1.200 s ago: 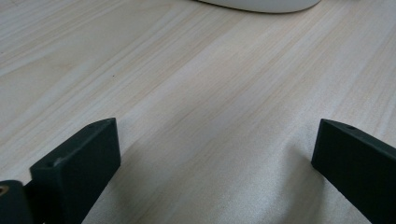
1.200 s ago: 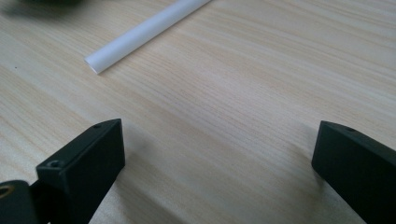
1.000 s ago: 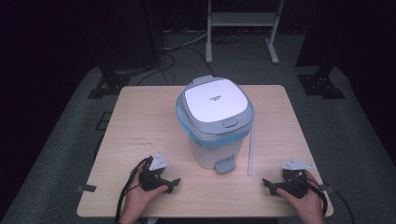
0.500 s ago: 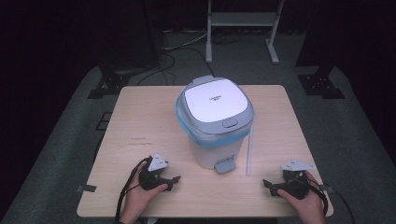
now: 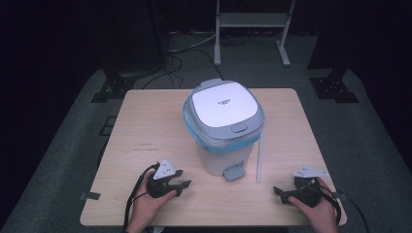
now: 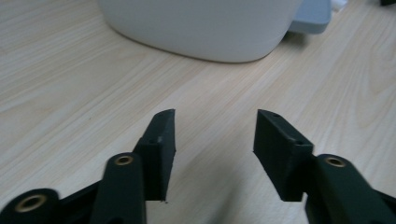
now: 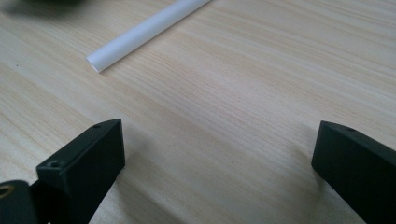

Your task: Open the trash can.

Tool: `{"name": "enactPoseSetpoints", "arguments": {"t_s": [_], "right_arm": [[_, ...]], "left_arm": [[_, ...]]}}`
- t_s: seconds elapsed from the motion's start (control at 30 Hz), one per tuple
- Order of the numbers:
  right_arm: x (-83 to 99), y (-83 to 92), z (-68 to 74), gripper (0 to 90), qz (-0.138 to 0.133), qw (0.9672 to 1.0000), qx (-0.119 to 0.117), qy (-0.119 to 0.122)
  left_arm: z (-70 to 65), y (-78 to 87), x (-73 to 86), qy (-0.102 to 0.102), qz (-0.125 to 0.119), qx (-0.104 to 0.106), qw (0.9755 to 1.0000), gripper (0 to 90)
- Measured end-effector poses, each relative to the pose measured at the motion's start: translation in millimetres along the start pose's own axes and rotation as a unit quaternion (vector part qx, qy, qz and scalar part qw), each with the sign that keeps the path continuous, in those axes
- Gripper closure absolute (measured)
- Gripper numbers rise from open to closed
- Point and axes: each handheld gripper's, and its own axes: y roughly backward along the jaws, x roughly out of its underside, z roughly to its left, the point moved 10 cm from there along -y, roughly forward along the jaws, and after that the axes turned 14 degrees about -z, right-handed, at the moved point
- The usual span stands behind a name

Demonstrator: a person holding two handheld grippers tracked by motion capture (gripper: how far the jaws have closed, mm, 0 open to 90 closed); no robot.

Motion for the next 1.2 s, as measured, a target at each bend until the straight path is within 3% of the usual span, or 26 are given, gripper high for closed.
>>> {"name": "enactPoseSetpoints", "arguments": {"t_s": [0.23, 0.4, 0.57, 0.93, 1.2], "right_arm": [[-0.2, -0.3, -0.2, 1.4, 0.0, 1.0, 0.001, 0.0], [-0.5, -0.8, -0.3, 1.4, 0.001, 1.0, 0.002, -0.001], [-0.8, -1.4, -0.5, 1.4, 0.0, 1.0, 0.002, -0.002], [-1.4, -2.6, -0.7, 1.4, 0.0, 1.0, 0.003, -0.003], [-1.4, -2.5, -0.7, 1.4, 0.0, 1.0, 0.003, -0.003]], "left_arm": [[-9.7, -0.2, -7.3, 0.007, -0.011, 0.004, 0.9999, 64.5], [-23.1, -1.4, -19.2, 0.002, -0.028, 0.009, 0.9996, 79.9], [-37.2, -4.4, -29.2, 0.001, -0.045, 0.018, 0.9988, 89.1], [-69.1, -30.2, -40.9, -0.02, -0.059, 0.042, 0.9971, 90.0], [-82.2, -53.6, -47.8, -0.029, -0.068, 0.051, 0.996, 90.0]]}}
